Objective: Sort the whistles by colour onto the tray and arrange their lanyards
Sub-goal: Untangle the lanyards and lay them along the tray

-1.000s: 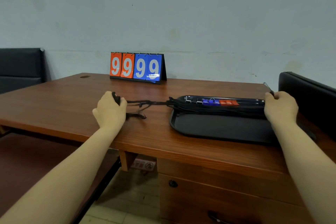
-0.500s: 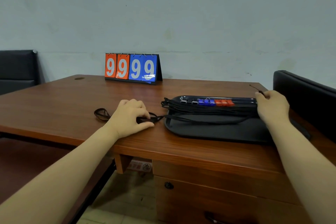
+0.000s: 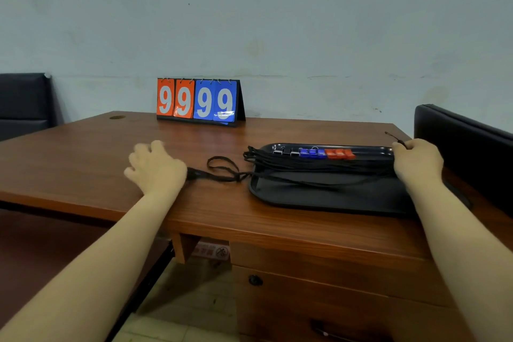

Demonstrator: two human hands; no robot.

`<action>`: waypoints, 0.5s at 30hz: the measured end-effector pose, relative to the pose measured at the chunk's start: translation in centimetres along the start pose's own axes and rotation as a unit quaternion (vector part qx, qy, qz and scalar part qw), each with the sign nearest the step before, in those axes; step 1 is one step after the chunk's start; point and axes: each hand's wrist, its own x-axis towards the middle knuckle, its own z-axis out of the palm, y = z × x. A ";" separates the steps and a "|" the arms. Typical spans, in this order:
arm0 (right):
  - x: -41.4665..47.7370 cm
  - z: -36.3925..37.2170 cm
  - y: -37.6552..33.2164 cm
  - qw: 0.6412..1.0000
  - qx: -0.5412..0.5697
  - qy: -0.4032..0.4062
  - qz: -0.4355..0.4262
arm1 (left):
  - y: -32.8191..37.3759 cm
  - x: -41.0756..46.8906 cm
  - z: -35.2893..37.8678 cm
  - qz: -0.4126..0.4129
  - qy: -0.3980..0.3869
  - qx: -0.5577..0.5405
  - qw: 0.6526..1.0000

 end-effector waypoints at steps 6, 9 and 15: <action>-0.2 0.2 -0.2 1.000 0.003 -0.024 -0.008 | 0.0 -0.5 0.4 0.390 -0.198 -0.074 0.896; -0.2 0.2 -0.2 1.000 0.003 -0.026 -0.003 | 0.4 -0.1 0.5 0.378 -0.253 -0.057 0.888; 0.0 0.4 -0.1 0.999 -0.011 -0.032 -0.006 | 0.6 0.1 0.9 0.296 -0.194 -0.016 0.935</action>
